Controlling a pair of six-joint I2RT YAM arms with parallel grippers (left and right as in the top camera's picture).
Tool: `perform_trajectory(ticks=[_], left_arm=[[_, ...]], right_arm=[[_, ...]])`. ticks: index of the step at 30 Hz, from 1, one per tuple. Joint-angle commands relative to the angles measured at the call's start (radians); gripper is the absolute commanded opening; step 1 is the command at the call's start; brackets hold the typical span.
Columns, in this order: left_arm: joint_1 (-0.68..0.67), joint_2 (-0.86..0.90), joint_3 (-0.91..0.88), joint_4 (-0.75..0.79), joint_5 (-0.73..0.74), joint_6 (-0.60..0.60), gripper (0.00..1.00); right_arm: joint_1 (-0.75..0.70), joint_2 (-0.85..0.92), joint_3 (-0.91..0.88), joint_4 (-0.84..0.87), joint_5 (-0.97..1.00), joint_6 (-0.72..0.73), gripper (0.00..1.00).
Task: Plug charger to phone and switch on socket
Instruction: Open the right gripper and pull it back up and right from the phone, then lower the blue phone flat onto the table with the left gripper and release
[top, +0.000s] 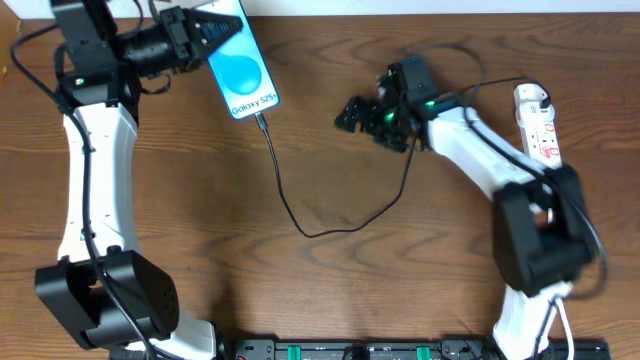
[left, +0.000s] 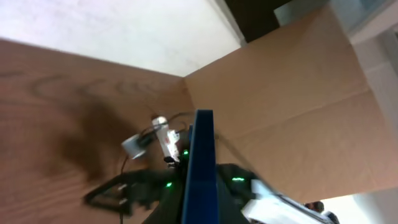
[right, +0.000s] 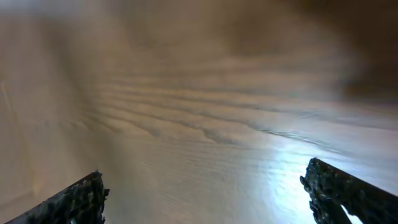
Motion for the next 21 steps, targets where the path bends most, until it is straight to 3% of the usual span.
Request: perform_trajectory(ticks=[1, 5, 11, 21], left_arm=[[-0.047, 0.0, -0.006, -0.09, -0.069, 0.146, 0.07], [-0.113, 0.0, -0.031, -0.204, -0.191, 0.24, 0.07], [-0.252, 0.01, -0.138, -0.22, -0.424, 0.249, 0.07], [-0.399, 0.18, -0.162, -0.175, -0.45, 0.22, 0.07]], right_arm=[[-0.006, -0.138, 0.007, -0.045, 0.239, -0.023, 0.99], [-0.006, -0.254, 0.007, -0.119, 0.363, -0.047, 0.99], [-0.008, -0.404, 0.007, -0.236, 0.488, -0.062, 0.99], [-0.009, -0.456, 0.006, -0.341, 0.509, -0.065, 0.99]])
